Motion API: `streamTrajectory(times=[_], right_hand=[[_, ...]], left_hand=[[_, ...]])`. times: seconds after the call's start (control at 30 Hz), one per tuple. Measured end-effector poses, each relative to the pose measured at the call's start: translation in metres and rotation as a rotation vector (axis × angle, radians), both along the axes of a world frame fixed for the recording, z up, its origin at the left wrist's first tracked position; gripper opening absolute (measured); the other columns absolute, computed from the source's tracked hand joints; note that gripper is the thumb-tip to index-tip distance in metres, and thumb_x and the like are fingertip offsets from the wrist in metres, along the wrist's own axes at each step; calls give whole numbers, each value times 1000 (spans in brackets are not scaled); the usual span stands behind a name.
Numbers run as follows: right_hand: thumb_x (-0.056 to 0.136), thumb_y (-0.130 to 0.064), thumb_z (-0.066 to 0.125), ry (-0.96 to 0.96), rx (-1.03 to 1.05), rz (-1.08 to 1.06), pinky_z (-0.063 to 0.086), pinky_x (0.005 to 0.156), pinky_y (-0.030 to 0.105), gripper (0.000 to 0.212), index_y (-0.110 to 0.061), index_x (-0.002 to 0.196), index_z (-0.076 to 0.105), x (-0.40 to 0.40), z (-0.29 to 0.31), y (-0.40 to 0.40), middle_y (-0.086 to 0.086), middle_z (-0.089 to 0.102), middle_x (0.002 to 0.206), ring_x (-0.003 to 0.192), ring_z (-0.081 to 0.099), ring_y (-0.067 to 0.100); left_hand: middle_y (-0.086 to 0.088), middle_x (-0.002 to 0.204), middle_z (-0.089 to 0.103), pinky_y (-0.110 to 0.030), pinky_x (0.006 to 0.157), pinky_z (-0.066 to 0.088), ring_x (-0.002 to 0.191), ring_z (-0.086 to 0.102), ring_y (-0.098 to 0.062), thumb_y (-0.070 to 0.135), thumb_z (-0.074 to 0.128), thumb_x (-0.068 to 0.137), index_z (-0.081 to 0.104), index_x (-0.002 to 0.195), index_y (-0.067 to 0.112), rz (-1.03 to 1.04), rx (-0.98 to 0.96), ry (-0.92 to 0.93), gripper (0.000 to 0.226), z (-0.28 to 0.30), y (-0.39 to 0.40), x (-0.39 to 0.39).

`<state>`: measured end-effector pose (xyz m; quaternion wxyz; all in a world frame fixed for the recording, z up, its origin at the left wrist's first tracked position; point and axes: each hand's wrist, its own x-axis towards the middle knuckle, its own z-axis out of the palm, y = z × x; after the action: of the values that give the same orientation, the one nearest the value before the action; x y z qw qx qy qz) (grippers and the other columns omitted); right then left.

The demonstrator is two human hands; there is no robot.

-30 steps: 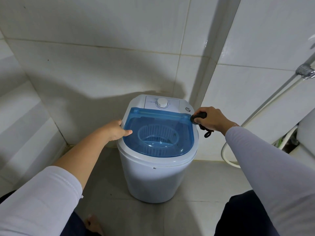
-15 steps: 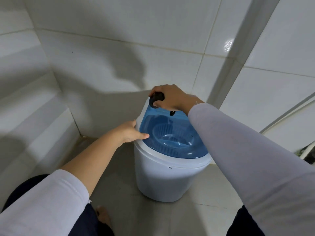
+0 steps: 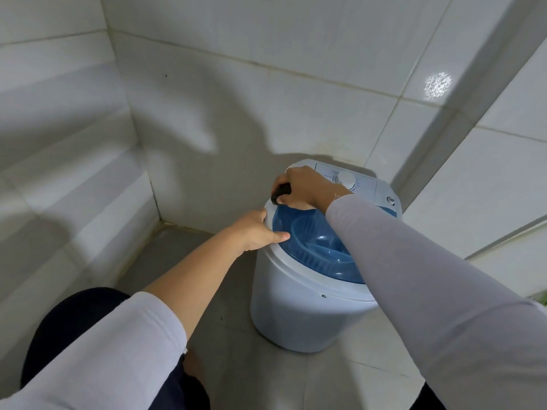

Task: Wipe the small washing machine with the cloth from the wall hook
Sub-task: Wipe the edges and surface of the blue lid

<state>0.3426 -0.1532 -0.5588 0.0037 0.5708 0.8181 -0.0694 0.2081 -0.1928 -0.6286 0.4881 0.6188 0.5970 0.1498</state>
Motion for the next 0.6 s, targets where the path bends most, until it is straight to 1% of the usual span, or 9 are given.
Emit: streamTrajectory(times=[0.07,0.13,0.3,0.43,0.53,0.6], right_hand=[[85,-23,57,-3,-2,-4,42,82,27,23,-22,107,66,1,0,0,3,64,112,106,56,22],[85,-23,58,-7,-9,-9,42,81,26,22,-22,105,67,2,1,-1,3,65,112,105,56,21],[84,-23,56,-35,-15,-45,46,89,31,23,-23,104,67,18,6,-7,2,63,117,110,55,23],[85,-22,56,-58,-31,-89,46,89,32,23,-23,106,67,37,9,-16,4,62,119,111,53,24],[85,-21,57,-56,-38,-123,46,88,31,23,-22,106,67,48,12,-22,4,63,118,109,54,23],[85,-22,57,-52,-45,-155,47,88,32,22,-24,105,67,57,13,-26,4,63,116,107,54,23]], left_hand=[[0,146,45,-41,108,39,131,46,-23,51,74,66,33,146,20,0,4,0,95,-1,0,0],[-1,147,44,-41,108,39,131,45,-23,48,74,70,32,146,19,-2,8,6,92,-1,0,0],[-1,147,43,-39,109,38,130,46,-23,41,73,77,31,147,15,0,23,17,86,-1,1,3],[-1,142,48,-37,108,39,126,49,-22,36,73,79,35,143,14,5,32,6,77,0,2,4],[-1,146,44,-37,110,37,130,46,-22,37,73,79,30,147,14,9,25,8,84,0,1,4],[-1,146,45,-38,110,37,130,47,-22,39,73,77,30,147,15,5,20,14,85,0,2,4]])
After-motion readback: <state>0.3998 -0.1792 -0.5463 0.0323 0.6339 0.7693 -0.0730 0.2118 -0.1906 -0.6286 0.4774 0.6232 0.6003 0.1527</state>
